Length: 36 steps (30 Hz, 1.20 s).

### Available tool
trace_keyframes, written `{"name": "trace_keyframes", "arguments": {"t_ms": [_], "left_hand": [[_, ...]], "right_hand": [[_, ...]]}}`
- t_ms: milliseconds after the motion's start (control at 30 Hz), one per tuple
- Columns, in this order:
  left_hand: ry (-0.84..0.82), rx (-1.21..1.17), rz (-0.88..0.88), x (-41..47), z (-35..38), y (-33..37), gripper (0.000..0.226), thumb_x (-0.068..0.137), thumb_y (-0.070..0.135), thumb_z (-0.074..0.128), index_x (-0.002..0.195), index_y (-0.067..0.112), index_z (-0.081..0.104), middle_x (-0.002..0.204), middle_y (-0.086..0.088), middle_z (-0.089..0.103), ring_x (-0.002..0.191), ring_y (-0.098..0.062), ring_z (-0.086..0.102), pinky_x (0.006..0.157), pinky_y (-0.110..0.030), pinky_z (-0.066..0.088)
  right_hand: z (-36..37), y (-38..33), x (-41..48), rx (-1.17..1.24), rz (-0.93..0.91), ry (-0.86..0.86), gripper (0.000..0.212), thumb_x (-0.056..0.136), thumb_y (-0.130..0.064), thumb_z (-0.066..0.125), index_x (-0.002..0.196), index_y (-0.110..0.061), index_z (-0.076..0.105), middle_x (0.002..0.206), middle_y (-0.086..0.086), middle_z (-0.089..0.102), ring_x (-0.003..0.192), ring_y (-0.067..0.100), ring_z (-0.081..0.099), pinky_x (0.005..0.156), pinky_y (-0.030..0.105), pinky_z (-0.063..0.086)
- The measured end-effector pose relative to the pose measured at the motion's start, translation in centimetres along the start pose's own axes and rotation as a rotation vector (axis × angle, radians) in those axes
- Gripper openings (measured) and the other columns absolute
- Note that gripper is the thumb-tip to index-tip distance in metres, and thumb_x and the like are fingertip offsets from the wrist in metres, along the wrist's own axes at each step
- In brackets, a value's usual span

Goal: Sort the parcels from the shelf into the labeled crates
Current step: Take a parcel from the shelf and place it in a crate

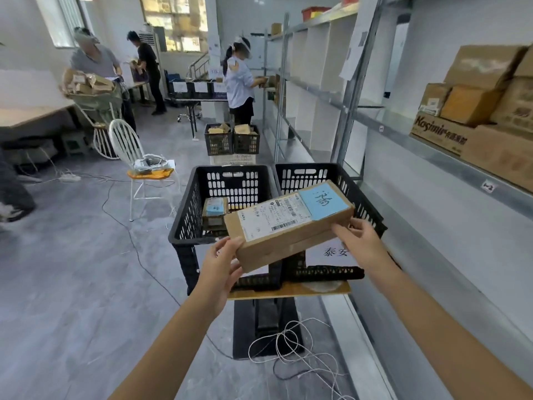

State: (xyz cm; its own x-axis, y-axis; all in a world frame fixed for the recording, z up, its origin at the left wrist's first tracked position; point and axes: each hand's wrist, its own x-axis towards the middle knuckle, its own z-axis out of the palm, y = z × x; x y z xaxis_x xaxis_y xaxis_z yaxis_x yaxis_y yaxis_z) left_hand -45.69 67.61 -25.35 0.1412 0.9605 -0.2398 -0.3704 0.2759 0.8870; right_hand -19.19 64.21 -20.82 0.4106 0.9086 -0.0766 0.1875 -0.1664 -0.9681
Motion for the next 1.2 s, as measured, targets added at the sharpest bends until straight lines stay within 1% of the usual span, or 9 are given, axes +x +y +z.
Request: {"name": "trace_keyframes", "arguments": {"t_ms": [200, 367, 467, 567, 667, 767, 867, 1033, 1200], "left_hand": [[0.004, 0.068, 0.055, 3.8, -0.1, 1.9, 0.065, 0.086, 0.026, 0.074, 0.140, 0.020, 0.039, 0.125, -0.010, 0.061, 0.110, -0.026, 0.067, 0.092, -0.038, 0.057], [-0.151, 0.143, 0.042, 6.9, -1.0, 2.2, 0.085, 0.073, 0.038, 0.083, 0.143, 0.017, 0.040, 0.127, -0.011, 0.064, 0.105, -0.024, 0.070, 0.081, -0.030, 0.059], [-0.194, 0.210, 0.061, 8.5, -2.0, 3.7, 0.091, 0.068, 0.043, 0.085, 0.143, 0.019, 0.040, 0.127, -0.008, 0.065, 0.108, -0.022, 0.069, 0.092, -0.035, 0.057], [-0.203, 0.418, 0.096, 9.6, -2.9, 5.4, 0.081, 0.069, 0.058, 0.080, 0.136, 0.024, 0.050, 0.125, 0.002, 0.066, 0.108, -0.010, 0.065, 0.099, -0.033, 0.049], [-0.171, 0.521, 0.173, 11.0, -3.8, 7.1, 0.045, 0.094, 0.042, 0.058, 0.135, 0.023, 0.054, 0.136, 0.006, 0.057, 0.113, -0.004, 0.057, 0.091, -0.022, 0.041], [-0.095, 0.605, 0.236, 13.1, -4.8, 8.4, 0.055, 0.098, 0.037, 0.053, 0.149, 0.020, 0.041, 0.148, 0.003, 0.045, 0.133, -0.015, 0.044, 0.101, -0.030, 0.035], [-0.073, 0.640, 0.254, 14.6, -5.1, 8.5, 0.052, 0.099, 0.031, 0.053, 0.149, 0.021, 0.041, 0.151, 0.000, 0.044, 0.135, -0.018, 0.043, 0.107, -0.034, 0.034], [-0.035, 0.615, 0.238, 17.3, -5.4, 8.6, 0.045, 0.097, 0.031, 0.058, 0.141, 0.029, 0.048, 0.145, -0.001, 0.050, 0.131, -0.022, 0.050, 0.111, -0.043, 0.040], [0.039, 0.643, 0.235, 20.1, -5.5, 8.6, 0.053, 0.098, 0.028, 0.057, 0.148, 0.023, 0.042, 0.146, 0.000, 0.050, 0.125, -0.012, 0.051, 0.096, -0.021, 0.042]], "right_hand": [[6.0, -2.2, 3.4, 0.365, 0.188, -0.228, 0.089, 0.063, -0.050, 0.080, 0.137, -0.011, 0.048, 0.120, 0.014, 0.067, 0.109, 0.028, 0.067, 0.103, 0.045, 0.051], [9.6, -3.1, 5.9, 0.493, 0.246, -0.356, 0.080, 0.071, -0.055, 0.077, 0.136, -0.018, 0.051, 0.128, 0.014, 0.065, 0.116, 0.031, 0.064, 0.102, 0.054, 0.049], [11.0, -3.7, 7.3, 0.584, 0.211, -0.322, 0.069, 0.078, -0.046, 0.076, 0.133, -0.011, 0.053, 0.129, 0.020, 0.063, 0.115, 0.034, 0.065, 0.099, 0.054, 0.052], [12.0, -4.5, 8.9, 0.498, 0.146, -0.265, 0.064, 0.078, -0.047, 0.075, 0.126, -0.008, 0.059, 0.121, 0.020, 0.067, 0.107, 0.032, 0.068, 0.091, 0.047, 0.058], [12.7, -4.9, 11.1, 0.430, 0.125, -0.204, 0.056, 0.080, -0.051, 0.074, 0.121, -0.013, 0.064, 0.120, 0.017, 0.069, 0.113, 0.034, 0.065, 0.093, 0.049, 0.056], [13.6, -4.9, 12.6, 0.386, 0.150, -0.170, 0.053, 0.081, -0.052, 0.073, 0.117, -0.015, 0.064, 0.118, 0.014, 0.069, 0.112, 0.032, 0.064, 0.089, 0.046, 0.058], [14.4, -4.4, 13.8, 0.346, 0.203, -0.146, 0.051, 0.081, -0.053, 0.073, 0.112, -0.013, 0.066, 0.106, 0.009, 0.071, 0.100, 0.027, 0.064, 0.078, 0.040, 0.058], [15.2, -4.0, 17.1, 0.308, 0.233, -0.159, 0.044, 0.082, -0.051, 0.072, 0.104, -0.014, 0.069, 0.103, 0.011, 0.074, 0.096, 0.027, 0.068, 0.094, 0.047, 0.055], [16.8, -3.6, 20.2, 0.294, 0.259, -0.260, 0.064, 0.071, -0.052, 0.081, 0.119, -0.012, 0.066, 0.105, 0.009, 0.076, 0.103, 0.031, 0.070, 0.096, 0.056, 0.053]]}}
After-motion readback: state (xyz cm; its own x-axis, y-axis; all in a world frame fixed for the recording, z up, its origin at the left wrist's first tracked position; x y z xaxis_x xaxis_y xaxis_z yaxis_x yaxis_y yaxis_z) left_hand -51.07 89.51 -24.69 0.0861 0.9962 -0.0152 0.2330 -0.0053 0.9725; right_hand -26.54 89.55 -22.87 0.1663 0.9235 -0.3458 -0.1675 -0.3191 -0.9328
